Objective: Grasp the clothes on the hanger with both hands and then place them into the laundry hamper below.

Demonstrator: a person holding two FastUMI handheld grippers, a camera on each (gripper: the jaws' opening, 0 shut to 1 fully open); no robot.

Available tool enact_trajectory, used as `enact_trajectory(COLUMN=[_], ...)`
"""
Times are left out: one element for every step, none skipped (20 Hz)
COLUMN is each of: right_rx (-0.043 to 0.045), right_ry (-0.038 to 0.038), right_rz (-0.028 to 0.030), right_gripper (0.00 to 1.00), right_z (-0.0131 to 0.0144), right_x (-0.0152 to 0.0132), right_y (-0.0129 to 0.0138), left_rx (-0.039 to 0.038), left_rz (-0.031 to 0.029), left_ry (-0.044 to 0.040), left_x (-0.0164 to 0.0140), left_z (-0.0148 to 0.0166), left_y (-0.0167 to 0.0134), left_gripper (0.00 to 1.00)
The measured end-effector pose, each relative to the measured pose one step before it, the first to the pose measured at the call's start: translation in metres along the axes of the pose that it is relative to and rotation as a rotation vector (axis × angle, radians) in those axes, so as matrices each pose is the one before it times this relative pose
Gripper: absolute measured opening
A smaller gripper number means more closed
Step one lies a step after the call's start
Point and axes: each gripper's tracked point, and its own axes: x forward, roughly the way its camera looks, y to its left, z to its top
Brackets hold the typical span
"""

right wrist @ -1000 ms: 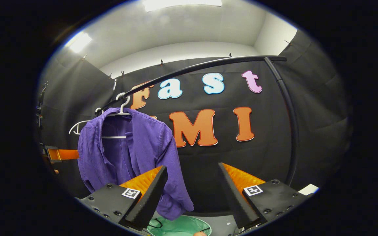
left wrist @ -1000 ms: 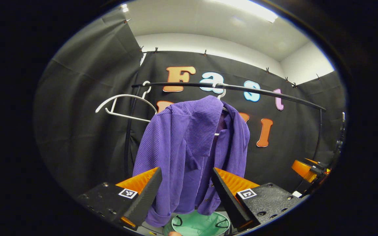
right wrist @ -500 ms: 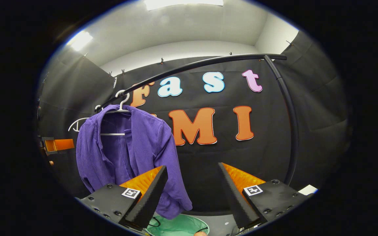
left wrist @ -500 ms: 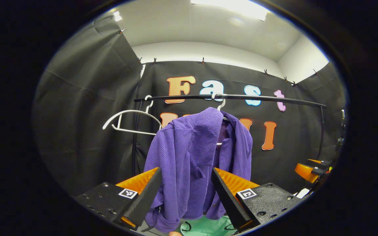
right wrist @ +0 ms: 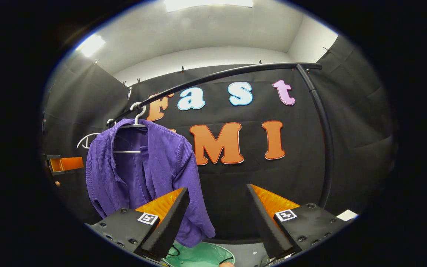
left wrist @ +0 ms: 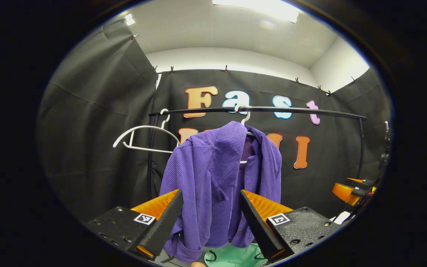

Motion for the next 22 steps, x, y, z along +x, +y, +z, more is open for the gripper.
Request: enact_trajectory(right_rx=[-0.00003, 0.00035, 0.00018, -0.00004, -0.00061, -0.00098, -0.00059, 0.00005, 0.00094, 0.00163, 0.00232, 0.00238, 0.00256, 0.00160, 0.00089, 0.00056, 0.00050, 0.00014, 0.00094, 0.00202, 0.00314, 0.00511], right_ry=[-0.00133, -0.00112, -0.00081, -0.00123, -0.00134, -0.00112, -0.00120, -0.00145, -0.00101, -0.00002, 0.00181, 0.00191, 0.00213, 0.00183, 0.00246, 0.00179, 0.00160, 0.00134, 0.00332, 0.00779, 0.00532, 0.00291], right_rz=[-0.00431, -0.00273, -0.00283, -0.00143, -0.00226, -0.00145, -0.00240, -0.00190, -0.00174, -0.00051, 0.00032, 0.00235, 0.00338, 0.00280, 0.00236, 0.00397, 0.00267, 0.00337, 0.00184, 0.00563, 0.01066, 0.01350], right_gripper=[0.99, 0.99, 0.99, 0.99, 0.99, 0.99, 0.99, 0.99, 0.99, 0.99, 0.99, 0.99, 0.99, 0.99, 0.99, 0.99, 0.99, 0.99, 0.99, 0.99, 0.99, 0.99], right_z=[0.00054, -0.00016, 0.00002, -0.00012, 0.00108, 0.00002, 0.00083, 0.00018, 0.00055, 0.00002, -0.00093, -0.00115, -0.00064, -0.00159, -0.00097, -0.00150, -0.00234, -0.00226, -0.00305, -0.00275, -0.00227, -0.00198], right_x=[0.00010, 0.00006, -0.00104, -0.00015, -0.00047, 0.00003, -0.00002, 0.00005, -0.00014, -0.00007, 0.00050, 0.00036, 0.00153, 0.00143, 0.00205, 0.00219, 0.00275, 0.00368, 0.00322, 0.00435, 0.00405, 0.00363], right_y=[-0.00128, -0.00125, 0.00013, -0.00110, -0.00045, -0.00126, -0.00057, -0.00136, -0.00040, -0.00004, 0.00028, 0.00059, 0.00107, 0.00051, 0.00172, 0.00140, 0.00139, 0.00116, 0.00076, 0.00255, 0.00329, 0.00430], left_rx=[0.00081, 0.00111, 0.00147, 0.00091, 0.00101, 0.00150, 0.00106, -0.00002, -0.00075, -0.00079, 0.00074, 0.00162, 0.00199, 0.00188, 0.00163, 0.00089, 0.00074, 0.00194, 0.00383, 0.00457, 0.00349, 0.00171], left_rz=[-0.00207, -0.00334, -0.00364, -0.00224, -0.00186, -0.00022, 0.00086, -0.00031, -0.00090, -0.00041, -0.00009, 0.00025, -0.00008, -0.00033, 0.00045, 0.00027, 0.00007, 0.00161, 0.00237, 0.00268, 0.00276, 0.00412], left_ry=[-0.00197, -0.00056, -0.00114, -0.00145, -0.00111, -0.00116, -0.00054, 0.00116, 0.00231, 0.00183, 0.00153, 0.00158, 0.00121, 0.00065, 0.00101, 0.00243, 0.00301, 0.00426, 0.00455, 0.00429, 0.00341, 0.00486], left_x=[-0.00116, -0.00057, -0.00137, 0.00071, 0.00001, 0.00073, 0.00066, 0.00090, 0.00017, 0.00080, 0.00109, 0.00032, -0.00011, 0.00026, -0.00039, -0.00026, 0.00053, 0.00083, 0.00176, 0.00215, 0.00280, 0.00346], left_z=[0.00083, 0.00115, 0.00058, 0.00064, 0.00077, -0.00027, -0.00012, -0.00062, -0.00115, -0.00107, -0.00028, -0.00135, -0.00001, -0.00043, -0.00042, -0.00164, -0.00063, -0.00198, -0.00227, -0.00195, -0.00230, -0.00288], left_y=[-0.00096, -0.00146, -0.00147, -0.00108, -0.00106, -0.00086, -0.00056, -0.00067, -0.00119, -0.00068, -0.00100, -0.00016, -0.00087, -0.00020, -0.00033, -0.00007, -0.00048, -0.00050, -0.00006, -0.00103, -0.00114, -0.00130], left_gripper=[0.92, 0.92, 0.92, 0.92, 0.92, 0.95, 0.95, 0.95, 0.95, 0.99, 0.99, 0.99, 0.99, 0.92, 0.92, 0.92, 0.92, 0.99, 0.99, 0.99, 0.97, 0.95])
